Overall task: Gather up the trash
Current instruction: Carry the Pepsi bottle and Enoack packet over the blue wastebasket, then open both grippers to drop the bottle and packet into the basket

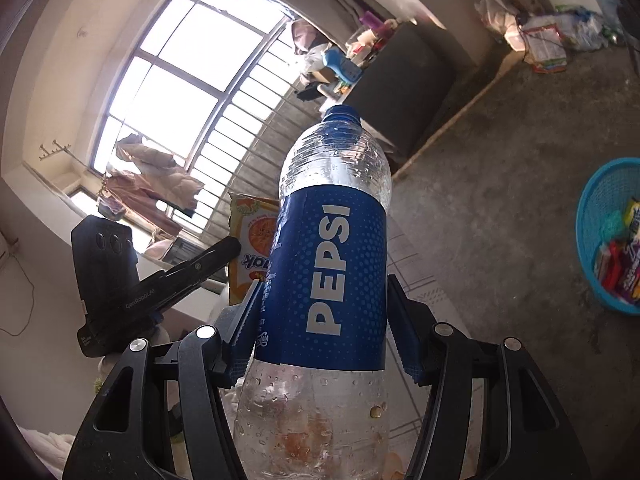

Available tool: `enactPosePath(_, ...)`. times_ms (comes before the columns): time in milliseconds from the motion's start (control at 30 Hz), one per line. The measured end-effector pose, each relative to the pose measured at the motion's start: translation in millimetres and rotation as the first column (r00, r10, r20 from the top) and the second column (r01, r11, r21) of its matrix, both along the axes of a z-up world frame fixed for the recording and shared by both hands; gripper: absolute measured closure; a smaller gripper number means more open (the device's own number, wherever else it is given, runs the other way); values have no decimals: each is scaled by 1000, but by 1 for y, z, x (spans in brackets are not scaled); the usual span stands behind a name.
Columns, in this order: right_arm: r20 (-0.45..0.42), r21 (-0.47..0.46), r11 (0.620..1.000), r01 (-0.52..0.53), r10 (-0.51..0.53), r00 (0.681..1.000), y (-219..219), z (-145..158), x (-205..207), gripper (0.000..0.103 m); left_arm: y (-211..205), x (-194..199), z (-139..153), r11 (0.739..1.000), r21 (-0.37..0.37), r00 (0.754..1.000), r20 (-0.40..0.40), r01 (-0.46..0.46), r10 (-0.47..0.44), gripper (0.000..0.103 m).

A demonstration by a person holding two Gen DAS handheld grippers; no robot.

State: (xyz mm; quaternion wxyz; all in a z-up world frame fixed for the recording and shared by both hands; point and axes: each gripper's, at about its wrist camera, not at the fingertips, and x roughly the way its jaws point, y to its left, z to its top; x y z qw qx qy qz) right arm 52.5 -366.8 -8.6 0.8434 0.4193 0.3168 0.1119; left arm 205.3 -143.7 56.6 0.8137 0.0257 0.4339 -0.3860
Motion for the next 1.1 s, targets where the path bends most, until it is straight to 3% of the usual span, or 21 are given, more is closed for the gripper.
enactPosePath(233,-67,57,966,252,-248,966,-84,-27,-49,47,-127,-7,-27,976,77,979,-40,203,-200,102)
enactPosePath(400,-212,100,899,426,-399,892,-127,-75,-69,47,-220,-11,-78,927,192,946,-96,322,-309,102)
enactPosePath(600,-336,140,830,540,-473,814,-174,-131,-55,42,-306,-3,-146,869,296,918,-116,396,-379,99)
enactPosePath(633,-349,135,825,548,-478,806,-184,-143,-47,40,-318,1,-157,861,306,913,-121,407,-389,84)
enactPosePath(667,-367,138,824,550,-474,801,-194,-158,-40,35,-328,5,-168,853,329,913,-119,406,-390,58)
enactPosePath(733,-433,121,822,557,-461,775,-208,-190,-27,33,-340,13,-185,853,377,931,-92,361,-354,49)
enactPosePath(833,-533,107,821,562,-430,729,-208,-221,-20,33,-341,24,-196,865,397,951,-112,308,-288,49)
enactPosePath(900,-515,137,819,557,-422,746,-198,-221,-23,33,-332,30,-190,883,371,958,-125,287,-259,47)
enactPosePath(1100,-478,123,828,547,-433,764,-174,-201,-38,33,-301,30,-150,902,331,960,-65,278,-273,45)
